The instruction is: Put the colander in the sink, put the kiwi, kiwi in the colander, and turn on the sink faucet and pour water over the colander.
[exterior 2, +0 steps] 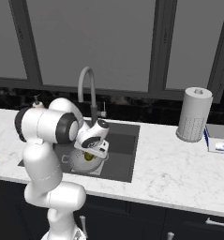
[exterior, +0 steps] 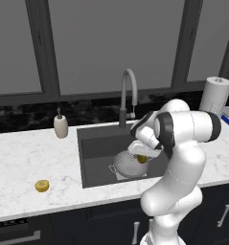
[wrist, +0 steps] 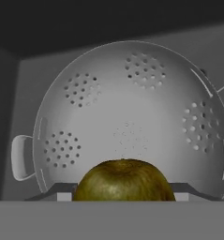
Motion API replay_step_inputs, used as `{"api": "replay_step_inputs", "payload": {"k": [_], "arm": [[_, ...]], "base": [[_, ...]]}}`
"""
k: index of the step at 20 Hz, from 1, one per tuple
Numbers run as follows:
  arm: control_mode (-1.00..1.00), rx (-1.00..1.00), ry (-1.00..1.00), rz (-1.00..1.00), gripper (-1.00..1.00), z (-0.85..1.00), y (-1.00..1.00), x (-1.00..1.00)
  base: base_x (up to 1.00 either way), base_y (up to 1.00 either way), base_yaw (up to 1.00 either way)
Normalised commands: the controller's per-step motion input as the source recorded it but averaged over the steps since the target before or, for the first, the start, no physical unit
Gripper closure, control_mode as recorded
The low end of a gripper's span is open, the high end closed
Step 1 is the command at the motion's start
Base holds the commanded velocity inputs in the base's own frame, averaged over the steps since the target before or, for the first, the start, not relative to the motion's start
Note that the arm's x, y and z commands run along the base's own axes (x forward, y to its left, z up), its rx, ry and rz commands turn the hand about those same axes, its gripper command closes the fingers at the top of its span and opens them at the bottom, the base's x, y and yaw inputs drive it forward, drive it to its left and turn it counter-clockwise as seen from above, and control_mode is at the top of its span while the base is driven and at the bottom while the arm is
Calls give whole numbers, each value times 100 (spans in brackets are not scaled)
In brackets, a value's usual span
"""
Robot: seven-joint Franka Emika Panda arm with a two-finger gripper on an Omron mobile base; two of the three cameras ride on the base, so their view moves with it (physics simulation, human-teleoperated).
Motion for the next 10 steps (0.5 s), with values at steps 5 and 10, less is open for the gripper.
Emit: {"api": "replay_step_inputs", "payload": {"k": [5,10], "arm": [[-100,0,0,0,100,-20,4,15],[-100,0,0,0,100,-22,1,14]], "base": [[0,0,0],[0,0,0]]}}
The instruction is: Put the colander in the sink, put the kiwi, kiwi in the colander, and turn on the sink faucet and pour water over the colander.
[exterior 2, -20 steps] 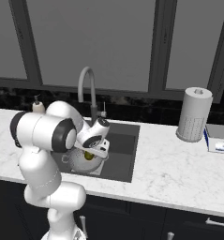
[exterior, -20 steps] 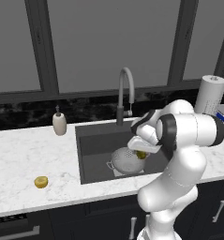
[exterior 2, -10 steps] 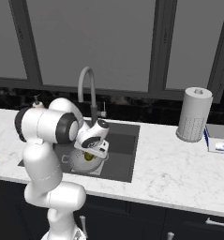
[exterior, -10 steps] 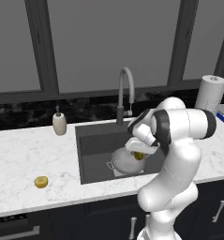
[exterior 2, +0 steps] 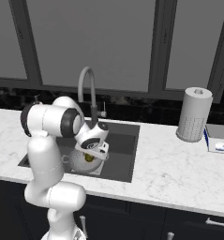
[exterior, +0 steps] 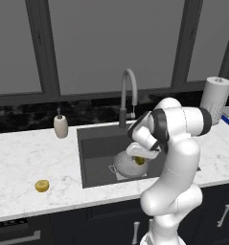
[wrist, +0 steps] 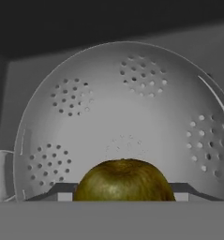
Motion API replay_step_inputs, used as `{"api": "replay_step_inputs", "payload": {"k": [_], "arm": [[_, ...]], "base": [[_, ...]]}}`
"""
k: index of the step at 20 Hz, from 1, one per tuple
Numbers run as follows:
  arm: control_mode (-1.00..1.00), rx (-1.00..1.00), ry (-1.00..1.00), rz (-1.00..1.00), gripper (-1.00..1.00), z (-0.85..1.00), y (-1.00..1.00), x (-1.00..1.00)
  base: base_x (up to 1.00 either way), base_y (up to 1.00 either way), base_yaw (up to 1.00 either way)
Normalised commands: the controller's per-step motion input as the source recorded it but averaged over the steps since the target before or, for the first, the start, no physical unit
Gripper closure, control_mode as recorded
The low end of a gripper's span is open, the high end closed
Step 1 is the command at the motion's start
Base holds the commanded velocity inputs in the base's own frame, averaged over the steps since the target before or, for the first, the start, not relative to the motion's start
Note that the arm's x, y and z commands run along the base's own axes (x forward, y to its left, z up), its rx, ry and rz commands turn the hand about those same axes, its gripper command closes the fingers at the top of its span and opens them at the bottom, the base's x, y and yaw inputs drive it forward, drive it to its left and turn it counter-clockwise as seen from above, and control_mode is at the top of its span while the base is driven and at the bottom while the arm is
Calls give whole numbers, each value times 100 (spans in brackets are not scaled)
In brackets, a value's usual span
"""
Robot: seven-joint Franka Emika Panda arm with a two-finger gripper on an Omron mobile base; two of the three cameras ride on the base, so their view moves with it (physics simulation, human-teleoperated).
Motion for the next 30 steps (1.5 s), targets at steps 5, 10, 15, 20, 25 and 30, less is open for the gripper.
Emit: {"api": "replay_step_inputs", "payload": {"k": [5,10,15,20,25,30], "arm": [[-100,0,0,0,100,-25,5,13],[-100,0,0,0,100,-25,7,14],[-100,0,0,0,100,-26,6,14],[-100,0,0,0,100,-15,11,7],[-100,0,0,0,-100,-1,20,1],[-100,0,0,0,-100,6,12,-6]], "base": [[0,0,0],[0,0,0],[0,0,0],[0,0,0],[0,0,0],[0,0,0]]}}
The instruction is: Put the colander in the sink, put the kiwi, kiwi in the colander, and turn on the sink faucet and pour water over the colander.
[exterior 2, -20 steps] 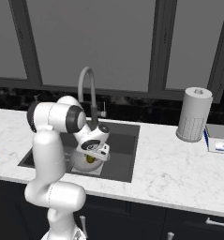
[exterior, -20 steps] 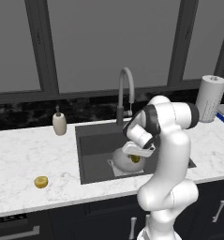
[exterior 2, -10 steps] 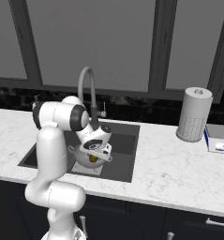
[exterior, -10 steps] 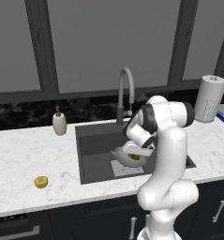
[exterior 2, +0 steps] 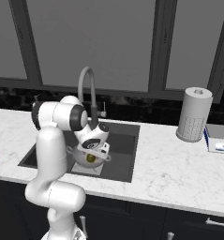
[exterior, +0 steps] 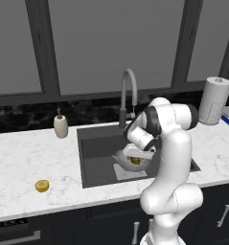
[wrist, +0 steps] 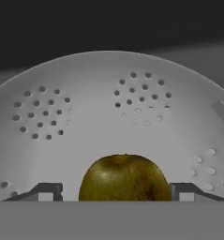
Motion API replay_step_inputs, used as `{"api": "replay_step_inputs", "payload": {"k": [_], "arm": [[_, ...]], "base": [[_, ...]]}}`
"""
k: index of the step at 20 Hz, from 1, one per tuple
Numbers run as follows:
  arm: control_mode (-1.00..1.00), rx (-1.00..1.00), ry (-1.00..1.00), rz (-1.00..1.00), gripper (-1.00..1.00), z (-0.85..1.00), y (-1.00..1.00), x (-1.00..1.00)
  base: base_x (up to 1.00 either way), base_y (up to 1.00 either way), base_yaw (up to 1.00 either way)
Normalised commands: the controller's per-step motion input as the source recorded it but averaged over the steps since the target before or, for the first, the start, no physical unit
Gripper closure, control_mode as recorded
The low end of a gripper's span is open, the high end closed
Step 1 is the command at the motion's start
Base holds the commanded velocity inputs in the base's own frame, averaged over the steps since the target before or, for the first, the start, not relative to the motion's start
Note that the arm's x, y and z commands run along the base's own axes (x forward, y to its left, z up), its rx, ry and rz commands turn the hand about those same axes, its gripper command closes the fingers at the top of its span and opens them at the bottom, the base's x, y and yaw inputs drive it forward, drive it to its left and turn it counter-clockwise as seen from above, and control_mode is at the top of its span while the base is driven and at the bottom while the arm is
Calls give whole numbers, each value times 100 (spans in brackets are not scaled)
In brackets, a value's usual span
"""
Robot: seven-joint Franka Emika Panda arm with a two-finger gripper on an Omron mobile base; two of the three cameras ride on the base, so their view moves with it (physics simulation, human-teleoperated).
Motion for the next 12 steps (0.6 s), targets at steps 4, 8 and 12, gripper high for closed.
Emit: {"api": "replay_step_inputs", "payload": {"k": [4,8,12], "arm": [[-100,-1,0,0,-100,18,0,-25],[-100,-1,0,0,-100,25,-2,-32],[-100,0,0,0,-100,41,-7,-49]], "base": [[0,0,0],[0,0,0],[0,0,0]]}}
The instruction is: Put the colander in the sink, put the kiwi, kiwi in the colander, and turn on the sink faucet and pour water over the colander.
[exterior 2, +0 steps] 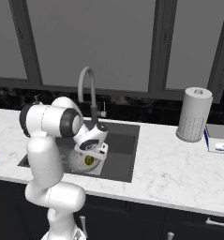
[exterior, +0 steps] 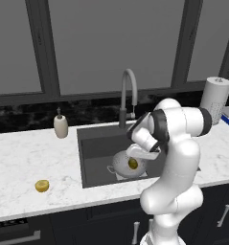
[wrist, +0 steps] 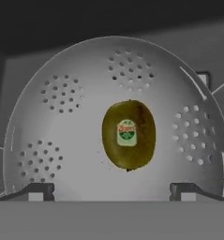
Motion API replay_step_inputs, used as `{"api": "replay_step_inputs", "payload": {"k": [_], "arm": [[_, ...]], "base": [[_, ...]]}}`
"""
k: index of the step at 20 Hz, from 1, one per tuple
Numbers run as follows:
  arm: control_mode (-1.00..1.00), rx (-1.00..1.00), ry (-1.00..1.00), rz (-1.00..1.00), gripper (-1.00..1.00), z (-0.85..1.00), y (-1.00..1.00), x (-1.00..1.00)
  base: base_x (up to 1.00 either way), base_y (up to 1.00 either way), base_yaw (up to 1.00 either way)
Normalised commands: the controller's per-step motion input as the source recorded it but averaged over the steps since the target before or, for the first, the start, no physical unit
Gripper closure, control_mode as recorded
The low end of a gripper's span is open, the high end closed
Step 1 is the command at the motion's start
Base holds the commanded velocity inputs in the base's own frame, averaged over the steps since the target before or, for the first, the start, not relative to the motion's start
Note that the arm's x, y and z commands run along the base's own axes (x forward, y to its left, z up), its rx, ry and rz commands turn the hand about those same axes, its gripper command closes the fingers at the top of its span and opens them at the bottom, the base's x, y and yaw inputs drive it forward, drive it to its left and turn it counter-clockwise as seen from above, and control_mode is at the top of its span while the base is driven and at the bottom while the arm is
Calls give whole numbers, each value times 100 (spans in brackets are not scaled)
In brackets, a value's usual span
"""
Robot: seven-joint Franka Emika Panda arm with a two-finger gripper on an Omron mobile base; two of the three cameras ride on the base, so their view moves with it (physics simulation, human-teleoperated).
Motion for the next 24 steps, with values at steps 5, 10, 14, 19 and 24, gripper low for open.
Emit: {"api": "replay_step_inputs", "payload": {"k": [5,10,14,19,24], "arm": [[-100,0,-1,0,-100,50,-5,-54],[-100,0,-2,0,-100,64,-3,-49],[-100,0,-1,0,-100,71,0,-58],[-100,0,0,0,-100,65,3,-55],[-100,0,0,0,-100,63,6,-64]], "base": [[0,0,0],[0,0,0],[0,0,0],[0,0,0],[0,0,0]]}}
